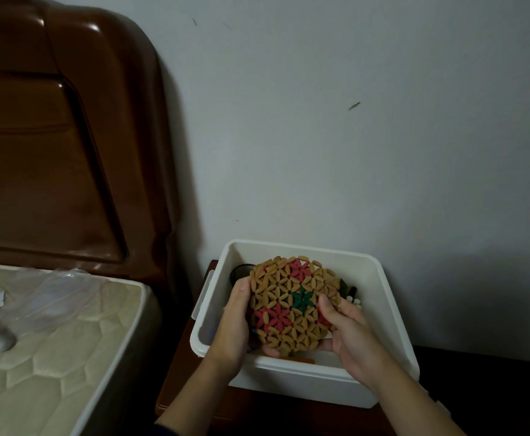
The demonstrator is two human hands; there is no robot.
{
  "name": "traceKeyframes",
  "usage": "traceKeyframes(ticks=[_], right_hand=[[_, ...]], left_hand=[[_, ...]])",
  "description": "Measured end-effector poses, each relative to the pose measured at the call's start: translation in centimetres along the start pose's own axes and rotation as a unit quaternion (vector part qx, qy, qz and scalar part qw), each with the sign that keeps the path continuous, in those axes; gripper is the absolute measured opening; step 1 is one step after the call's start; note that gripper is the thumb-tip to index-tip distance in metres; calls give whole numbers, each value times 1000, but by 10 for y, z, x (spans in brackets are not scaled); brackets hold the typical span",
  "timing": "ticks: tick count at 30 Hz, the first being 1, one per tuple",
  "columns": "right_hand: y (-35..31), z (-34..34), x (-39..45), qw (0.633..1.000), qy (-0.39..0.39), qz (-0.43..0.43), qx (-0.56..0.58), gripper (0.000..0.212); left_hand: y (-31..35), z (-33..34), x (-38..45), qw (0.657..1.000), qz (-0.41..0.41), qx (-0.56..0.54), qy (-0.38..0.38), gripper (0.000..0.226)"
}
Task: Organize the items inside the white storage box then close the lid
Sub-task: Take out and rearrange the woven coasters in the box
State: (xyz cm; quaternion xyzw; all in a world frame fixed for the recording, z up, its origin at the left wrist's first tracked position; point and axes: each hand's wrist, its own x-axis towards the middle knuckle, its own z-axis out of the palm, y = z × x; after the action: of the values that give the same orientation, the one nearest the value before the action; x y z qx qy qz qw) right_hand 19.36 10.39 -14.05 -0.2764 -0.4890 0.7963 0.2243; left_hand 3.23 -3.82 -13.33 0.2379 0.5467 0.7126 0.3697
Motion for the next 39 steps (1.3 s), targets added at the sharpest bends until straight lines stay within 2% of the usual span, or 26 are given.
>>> traceKeyframes(ticks=[4, 11, 15, 18, 24, 28, 34, 36, 39], right_hand=[[2, -1, 2, 1000, 12, -16, 5, 35], [5, 4, 4, 998, 35, -40, -27, 28], [8, 5, 5, 997, 43, -49, -48, 24], [8, 5, 4, 996, 42, -52, -57, 26], [5, 9, 2, 994, 32, -72, -72, 34], [8, 14, 4, 990, 34, -86, -109, 40], [10, 13, 5, 990, 33, -75, -118, 65], [8, 12, 3, 992, 40, -68, -95, 72], [-6, 15, -4, 999, 16, -40, -24, 58]], left_hand=[[3, -2, -2, 999, -24, -41, -5, 38], [5, 1, -2, 999, -40, -31, -19, 32], [4, 2, -3, 999, -18, 16, -26, 41], [3, 3, -4, 999, 15, 50, -16, 48], [2, 3, -5, 998, 29, 60, -16, 55], [-1, 3, -3, 996, 36, 68, -42, 73], [-3, 3, -3, 995, 80, 52, -40, 47], [1, 4, -6, 995, 84, 41, -33, 45], [10, 11, -13, 994, 102, 16, -21, 49]])
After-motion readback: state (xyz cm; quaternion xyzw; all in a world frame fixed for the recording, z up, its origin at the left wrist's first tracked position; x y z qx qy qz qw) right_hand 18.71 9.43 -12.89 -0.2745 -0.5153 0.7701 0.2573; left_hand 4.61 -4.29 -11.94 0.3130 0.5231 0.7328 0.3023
